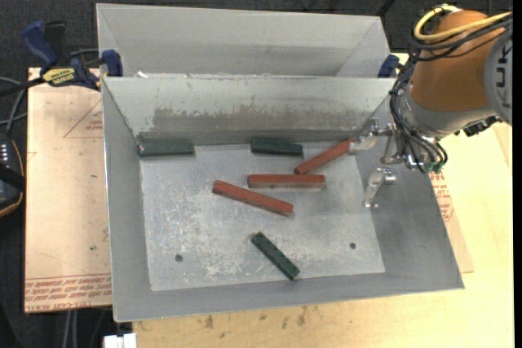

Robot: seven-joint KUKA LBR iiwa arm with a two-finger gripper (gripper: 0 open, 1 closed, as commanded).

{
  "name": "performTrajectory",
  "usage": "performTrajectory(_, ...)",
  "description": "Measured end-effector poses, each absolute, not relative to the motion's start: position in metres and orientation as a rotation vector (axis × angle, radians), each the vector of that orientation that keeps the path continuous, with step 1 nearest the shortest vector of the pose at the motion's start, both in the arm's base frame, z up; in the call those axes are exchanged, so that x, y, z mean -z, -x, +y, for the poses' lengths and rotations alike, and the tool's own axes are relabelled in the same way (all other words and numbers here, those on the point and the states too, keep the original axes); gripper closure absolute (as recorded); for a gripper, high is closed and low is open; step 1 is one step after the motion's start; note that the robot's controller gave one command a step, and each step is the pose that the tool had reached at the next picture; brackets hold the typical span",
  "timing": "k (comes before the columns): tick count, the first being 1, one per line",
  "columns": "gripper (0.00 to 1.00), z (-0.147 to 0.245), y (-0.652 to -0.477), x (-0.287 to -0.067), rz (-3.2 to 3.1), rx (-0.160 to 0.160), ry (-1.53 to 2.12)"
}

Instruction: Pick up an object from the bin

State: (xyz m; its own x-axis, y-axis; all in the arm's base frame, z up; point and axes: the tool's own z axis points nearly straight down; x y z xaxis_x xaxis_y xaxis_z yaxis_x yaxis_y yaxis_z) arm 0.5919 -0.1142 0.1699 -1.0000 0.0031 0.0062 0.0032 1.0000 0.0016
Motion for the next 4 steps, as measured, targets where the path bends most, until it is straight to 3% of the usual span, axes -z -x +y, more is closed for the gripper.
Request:
performTrajectory(1, 0.00, -0.114, -0.594, -0.175, -3.143, 0.001, 0.001)
performTrajectory(2, 1.00, -0.094, -0.659, -0.091, -3.160, -0.003, 0.013)
performTrajectory(3, 0.00, -0.092, -0.658, -0.089, -3.156, 0.000, 0.010)
performTrajectory(4, 0.00, -0.092, -0.654, -0.084, -3.145, 0.001, 0.011)
